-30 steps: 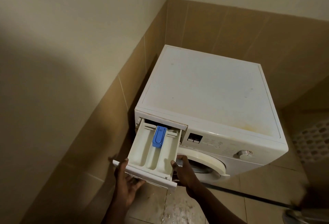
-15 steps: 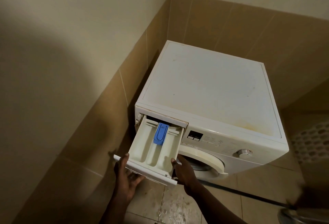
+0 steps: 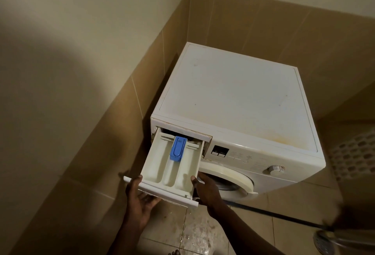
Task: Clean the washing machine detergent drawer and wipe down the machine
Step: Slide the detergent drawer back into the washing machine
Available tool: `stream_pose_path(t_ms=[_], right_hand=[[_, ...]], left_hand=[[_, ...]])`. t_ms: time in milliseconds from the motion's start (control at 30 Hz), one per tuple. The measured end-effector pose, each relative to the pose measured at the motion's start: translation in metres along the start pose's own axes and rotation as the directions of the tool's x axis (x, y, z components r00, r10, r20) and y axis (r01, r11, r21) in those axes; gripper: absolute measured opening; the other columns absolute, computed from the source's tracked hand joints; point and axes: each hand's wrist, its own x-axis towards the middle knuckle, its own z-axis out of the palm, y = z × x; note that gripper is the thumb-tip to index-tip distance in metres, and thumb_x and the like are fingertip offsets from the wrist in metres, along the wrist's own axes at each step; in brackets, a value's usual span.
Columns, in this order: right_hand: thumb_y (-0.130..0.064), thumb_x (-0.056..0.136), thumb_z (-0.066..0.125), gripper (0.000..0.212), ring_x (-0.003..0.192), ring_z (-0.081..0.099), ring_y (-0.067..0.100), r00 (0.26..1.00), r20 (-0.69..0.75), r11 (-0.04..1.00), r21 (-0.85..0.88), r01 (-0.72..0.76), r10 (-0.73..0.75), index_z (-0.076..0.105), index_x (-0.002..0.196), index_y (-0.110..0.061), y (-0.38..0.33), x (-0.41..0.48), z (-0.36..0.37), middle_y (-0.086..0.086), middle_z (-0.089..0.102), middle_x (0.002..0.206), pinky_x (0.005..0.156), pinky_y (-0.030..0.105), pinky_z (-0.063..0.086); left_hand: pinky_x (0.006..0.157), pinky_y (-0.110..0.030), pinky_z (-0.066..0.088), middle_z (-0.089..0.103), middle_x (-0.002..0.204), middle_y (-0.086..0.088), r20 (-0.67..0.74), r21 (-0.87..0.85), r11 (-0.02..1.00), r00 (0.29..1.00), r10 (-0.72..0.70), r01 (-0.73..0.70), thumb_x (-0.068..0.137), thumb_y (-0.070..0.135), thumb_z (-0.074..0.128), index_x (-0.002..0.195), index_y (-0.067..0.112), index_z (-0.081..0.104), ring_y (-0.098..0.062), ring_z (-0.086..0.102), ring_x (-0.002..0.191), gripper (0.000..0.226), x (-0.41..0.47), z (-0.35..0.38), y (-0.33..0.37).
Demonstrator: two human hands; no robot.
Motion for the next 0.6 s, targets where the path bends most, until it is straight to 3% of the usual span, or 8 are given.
stream_pose_path(t_ms=[333,500,600], right_hand=[[-0.025,0.098,0.052,0.029,0.08,0.061,0.011,1.0,-0.007,0.998,-0.064,0.006,-0.006,0.056,0.126,-0.02,-0.001,0.007,-0.004,-0.008,0.061,0.092,0.058,0.023,0.052],[-0.026,0.099,0.051,0.029,0.086,0.061,0.011,1.0,-0.004,0.998,-0.062,-0.011,0.011,0.057,0.127,-0.02,0.0,0.007,0.002,-0.003,0.063,0.105,0.057,0.02,0.052],[-0.025,0.099,0.05,0.025,0.085,0.061,0.012,0.999,-0.037,0.993,-0.12,0.016,-0.021,0.062,0.119,-0.016,-0.006,0.012,-0.002,0.0,0.067,0.103,0.06,0.02,0.048]], left_hand=[[0.088,-0.058,0.053,0.056,0.136,-0.015,0.0,0.025,1.0,1.0,0.013,-0.013,0.09,0.039,0.063,0.141,0.026,0.044,-0.04,0.055,0.122,0.056,0.002,-0.001,-0.007],[0.088,-0.062,0.053,0.054,0.136,-0.016,0.004,0.077,0.997,1.0,0.008,-0.008,0.061,0.05,0.083,0.142,0.029,0.042,-0.041,0.055,0.121,0.093,0.003,0.0,0.001],[0.091,-0.063,0.052,0.053,0.136,-0.017,0.008,0.091,0.996,1.0,0.009,-0.009,0.07,0.047,0.077,0.146,0.031,0.036,-0.04,0.055,0.12,0.088,-0.002,0.006,-0.003]])
